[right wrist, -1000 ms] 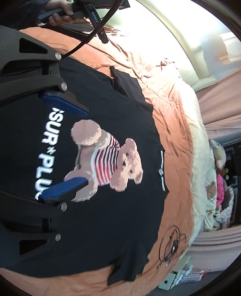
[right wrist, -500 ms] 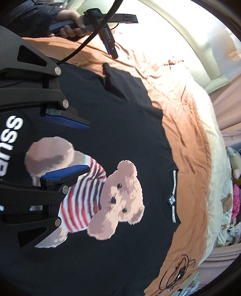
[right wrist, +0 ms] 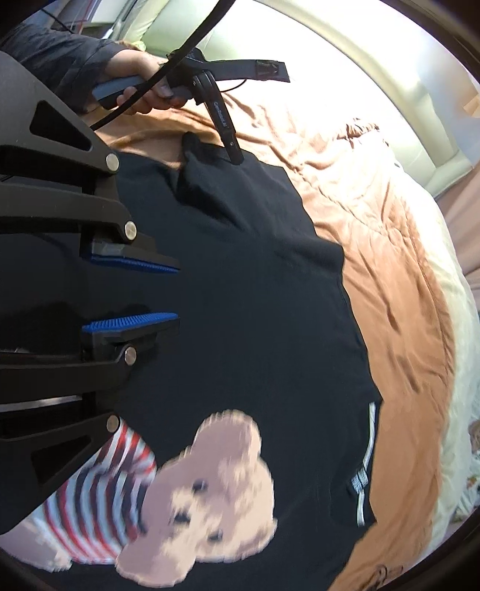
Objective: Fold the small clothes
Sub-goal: 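Close the left gripper on the T-shirt's side edge below the sleeve, then lift and fold the held side over toward the collar's center, then release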
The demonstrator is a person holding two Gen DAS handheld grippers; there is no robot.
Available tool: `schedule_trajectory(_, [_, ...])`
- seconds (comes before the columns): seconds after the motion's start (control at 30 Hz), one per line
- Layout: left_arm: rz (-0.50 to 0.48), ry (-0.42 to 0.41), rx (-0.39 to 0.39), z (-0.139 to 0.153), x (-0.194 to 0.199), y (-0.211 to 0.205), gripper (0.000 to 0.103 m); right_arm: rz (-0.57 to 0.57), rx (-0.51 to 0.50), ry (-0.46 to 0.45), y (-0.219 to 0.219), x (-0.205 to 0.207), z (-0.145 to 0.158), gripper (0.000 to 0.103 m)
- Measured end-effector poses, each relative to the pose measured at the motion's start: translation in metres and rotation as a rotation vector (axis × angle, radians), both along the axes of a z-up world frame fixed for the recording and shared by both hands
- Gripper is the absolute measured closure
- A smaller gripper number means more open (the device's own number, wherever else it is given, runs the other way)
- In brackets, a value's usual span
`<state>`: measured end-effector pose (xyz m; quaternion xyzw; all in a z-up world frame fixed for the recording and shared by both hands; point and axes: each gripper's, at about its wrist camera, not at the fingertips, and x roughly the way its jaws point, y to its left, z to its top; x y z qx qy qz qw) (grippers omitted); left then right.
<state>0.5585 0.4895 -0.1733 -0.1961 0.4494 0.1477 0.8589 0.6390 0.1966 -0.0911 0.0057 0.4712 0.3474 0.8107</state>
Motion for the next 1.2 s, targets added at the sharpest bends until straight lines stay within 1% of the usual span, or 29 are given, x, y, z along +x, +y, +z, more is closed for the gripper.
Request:
schedule_trajectory(0.07, [-0.008, -0.02, 0.013, 0.009, 0.0, -0.001, 0.097, 0.009, 0.021, 0.025, 0.01, 0.007, -0.005, 0.087])
schedule_trajectory(0.2, [-0.019, -0.066, 0.019, 0.032, 0.001, 0.0, 0.097, 0.028, 0.08, 0.073, 0.033, 0.022, -0.013, 0.087])
schedule_trajectory(0.37, [-0.035, -0.099, 0.029, 0.058, 0.007, -0.005, 0.097, 0.021, 0.144, 0.138, 0.051, 0.045, -0.027, 0.087])
schedule_trajectory(0.5, [-0.054, -0.127, 0.038, 0.076, 0.011, -0.013, 0.097, 0.006, 0.173, 0.197, 0.063, 0.06, -0.047, 0.087])
schedule_trajectory(0.67, [-0.092, -0.155, 0.035, 0.096, 0.014, -0.025, 0.097, -0.005, 0.177, 0.242, 0.078, 0.071, -0.061, 0.087])
schedule_trajectory(0.73, [-0.11, -0.159, 0.045, 0.102, 0.015, -0.033, 0.097, -0.001, 0.187, 0.241, 0.08, 0.074, -0.061, 0.087])
schedule_trajectory(0.8, [-0.127, -0.16, 0.054, 0.107, 0.017, -0.039, 0.097, 0.006, 0.176, 0.224, 0.081, 0.073, -0.054, 0.087])
schedule_trajectory(0.87, [-0.148, -0.163, 0.062, 0.113, 0.018, -0.048, 0.097, 0.006, 0.18, 0.205, 0.072, 0.069, -0.046, 0.086])
schedule_trajectory(0.93, [-0.163, -0.165, 0.066, 0.118, 0.021, -0.056, 0.097, 0.002, 0.186, 0.208, 0.061, 0.066, -0.04, 0.086])
schedule_trajectory(0.97, [-0.169, -0.166, 0.065, 0.119, 0.021, -0.059, 0.097, 0.005, 0.194, 0.205, 0.056, 0.065, -0.038, 0.081])
schedule_trajectory(1.0, [-0.178, -0.168, 0.066, 0.122, 0.023, -0.065, 0.097, 0.0, 0.188, 0.18, 0.047, 0.063, -0.032, 0.069])
schedule_trajectory(1.03, [-0.183, -0.169, 0.069, 0.123, 0.024, -0.069, 0.097, 0.0, 0.188, 0.18, 0.047, 0.063, -0.032, 0.062])
schedule_trajectory(1.07, [-0.194, -0.17, 0.073, 0.125, 0.026, -0.075, 0.097, -0.006, 0.184, 0.159, 0.044, 0.062, -0.027, 0.048])
schedule_trajectory(1.1, [-0.203, -0.171, 0.075, 0.126, 0.027, -0.08, 0.097, -0.015, 0.179, 0.135, 0.038, 0.055, -0.023, 0.044])
schedule_trajectory(1.13, [-0.216, -0.174, 0.078, 0.127, 0.029, -0.087, 0.097, -0.03, 0.175, 0.104, 0.026, 0.051, -0.017, 0.044])
schedule_trajectory(1.2, [-0.232, -0.178, 0.076, 0.129, 0.03, -0.096, 0.097, -0.032, 0.181, 0.107, 0.019, 0.05, -0.016, 0.044])
